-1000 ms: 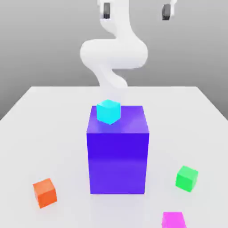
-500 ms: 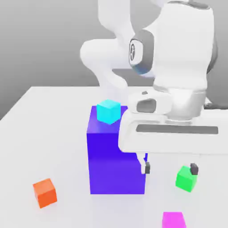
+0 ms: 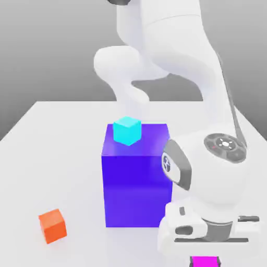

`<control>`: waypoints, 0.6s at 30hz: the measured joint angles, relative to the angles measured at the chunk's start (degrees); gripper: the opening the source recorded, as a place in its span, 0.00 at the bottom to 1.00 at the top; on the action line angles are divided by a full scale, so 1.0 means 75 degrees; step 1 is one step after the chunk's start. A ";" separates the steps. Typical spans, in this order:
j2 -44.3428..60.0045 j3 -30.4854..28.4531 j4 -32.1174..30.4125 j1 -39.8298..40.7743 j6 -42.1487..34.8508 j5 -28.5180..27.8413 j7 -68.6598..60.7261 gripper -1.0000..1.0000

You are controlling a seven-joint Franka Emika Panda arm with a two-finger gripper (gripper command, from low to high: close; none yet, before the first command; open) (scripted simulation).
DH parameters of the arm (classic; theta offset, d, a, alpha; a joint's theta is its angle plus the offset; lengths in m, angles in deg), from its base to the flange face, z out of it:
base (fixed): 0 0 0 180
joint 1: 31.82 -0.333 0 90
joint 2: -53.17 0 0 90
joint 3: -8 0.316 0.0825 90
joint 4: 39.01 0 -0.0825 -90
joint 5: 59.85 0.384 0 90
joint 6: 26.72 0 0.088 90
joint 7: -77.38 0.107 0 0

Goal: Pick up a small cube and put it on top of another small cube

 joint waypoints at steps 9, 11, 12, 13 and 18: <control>-0.1621 0.0713 -0.0676 0.0242 -0.0875 0.0878 -0.0442 0.00; -0.2059 0.0967 -0.1034 0.0172 -0.0896 0.1240 -0.0532 0.00; -0.2273 0.1095 -0.1216 0.0137 -0.0903 0.1403 -0.0563 0.00; -0.2484 0.1208 -0.1399 0.0086 -0.0908 0.1555 -0.0585 0.00; -0.3467 0.1672 -0.2322 -0.0336 -0.0916 0.2032 -0.0484 0.00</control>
